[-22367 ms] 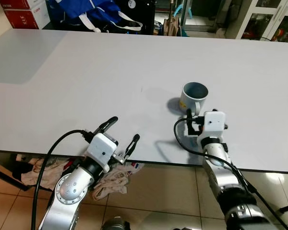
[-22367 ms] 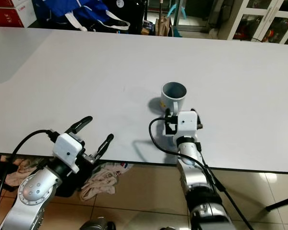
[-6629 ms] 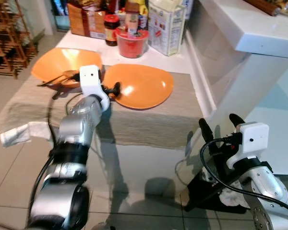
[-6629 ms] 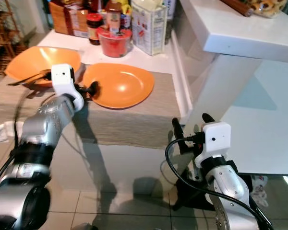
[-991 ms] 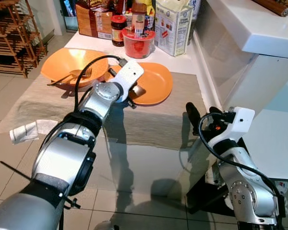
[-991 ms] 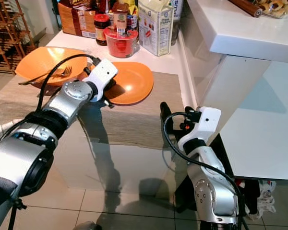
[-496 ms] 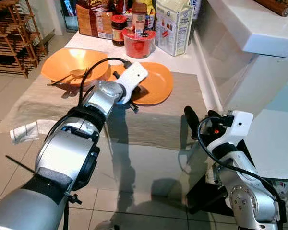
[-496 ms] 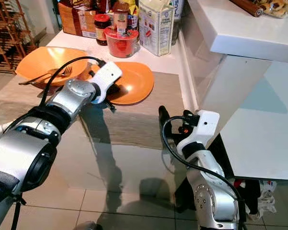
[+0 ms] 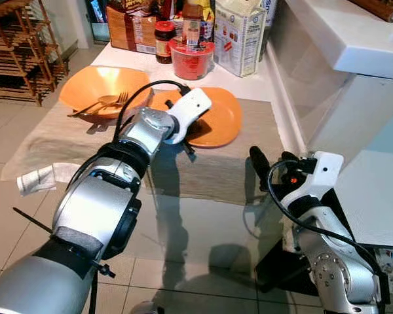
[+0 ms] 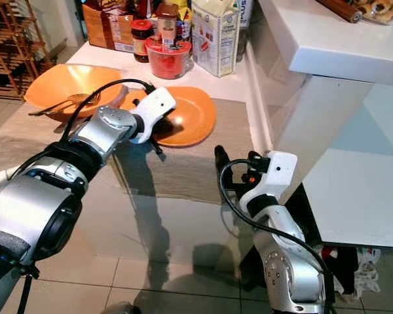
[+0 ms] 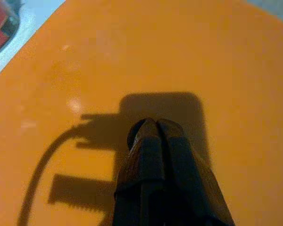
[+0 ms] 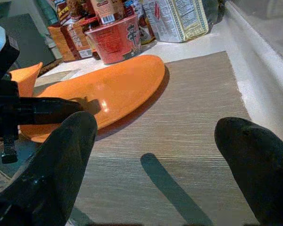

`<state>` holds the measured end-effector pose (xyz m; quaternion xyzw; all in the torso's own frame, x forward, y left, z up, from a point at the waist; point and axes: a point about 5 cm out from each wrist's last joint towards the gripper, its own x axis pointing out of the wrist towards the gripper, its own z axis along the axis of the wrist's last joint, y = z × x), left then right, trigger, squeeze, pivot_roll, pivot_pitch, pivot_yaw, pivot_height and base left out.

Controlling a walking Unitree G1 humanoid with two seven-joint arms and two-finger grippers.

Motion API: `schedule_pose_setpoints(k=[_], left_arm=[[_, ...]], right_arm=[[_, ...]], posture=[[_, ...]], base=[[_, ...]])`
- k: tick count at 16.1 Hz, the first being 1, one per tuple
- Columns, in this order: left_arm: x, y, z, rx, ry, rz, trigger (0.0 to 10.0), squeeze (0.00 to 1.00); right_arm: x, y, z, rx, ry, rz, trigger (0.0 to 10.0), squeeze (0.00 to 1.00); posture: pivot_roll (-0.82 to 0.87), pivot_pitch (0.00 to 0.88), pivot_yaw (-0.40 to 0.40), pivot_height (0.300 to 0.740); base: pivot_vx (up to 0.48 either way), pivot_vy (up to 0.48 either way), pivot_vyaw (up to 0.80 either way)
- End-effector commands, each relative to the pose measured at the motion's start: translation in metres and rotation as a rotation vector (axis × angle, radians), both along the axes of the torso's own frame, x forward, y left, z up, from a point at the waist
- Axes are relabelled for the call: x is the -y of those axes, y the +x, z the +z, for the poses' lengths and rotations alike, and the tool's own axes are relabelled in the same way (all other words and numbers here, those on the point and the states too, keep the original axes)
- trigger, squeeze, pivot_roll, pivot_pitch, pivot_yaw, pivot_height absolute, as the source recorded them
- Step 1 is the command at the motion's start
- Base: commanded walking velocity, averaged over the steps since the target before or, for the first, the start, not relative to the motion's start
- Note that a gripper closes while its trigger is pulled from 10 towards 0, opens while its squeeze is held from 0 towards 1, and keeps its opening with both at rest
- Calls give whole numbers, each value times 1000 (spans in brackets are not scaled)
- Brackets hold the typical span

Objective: Setting the table

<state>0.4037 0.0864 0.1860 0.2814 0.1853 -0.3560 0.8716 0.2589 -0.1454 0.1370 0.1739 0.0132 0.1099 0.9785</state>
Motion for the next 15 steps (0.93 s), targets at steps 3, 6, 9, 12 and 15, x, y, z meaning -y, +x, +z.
schedule_pose_setpoints(k=[3, 6, 9, 12, 15], left_arm=[[1, -2, -5, -23, 12, -18, 10000, 0], [1, 6, 20, 187, -69, 20, 10000, 0], [-3, 8, 44, 289, -230, 44, 10000, 0], [-24, 6, 31, 352, -311, 152, 10000, 0], [-44, 1, 1, 294, -318, 257, 10000, 0]], right_arm=[[3, -1, 1, -1, -7, -13, 10000, 0], [2, 0, 2, 3, -11, -9, 10000, 0], [3, -2, 2, 6, -11, -16, 10000, 0], [3, -2, 0, 6, -9, -14, 10000, 0], [3, -1, -1, 4, -9, -13, 10000, 0]], posture=[[-6, 0, -43, 740], [-5, 0, -42, 740], [-6, 0, -40, 740], [4, 0, -44, 740], [10, 0, -48, 740]], base=[[0, 0, 0], [0, 0, 0], [0, 0, 0], [0, 0, 0], [0, 0, 0]])
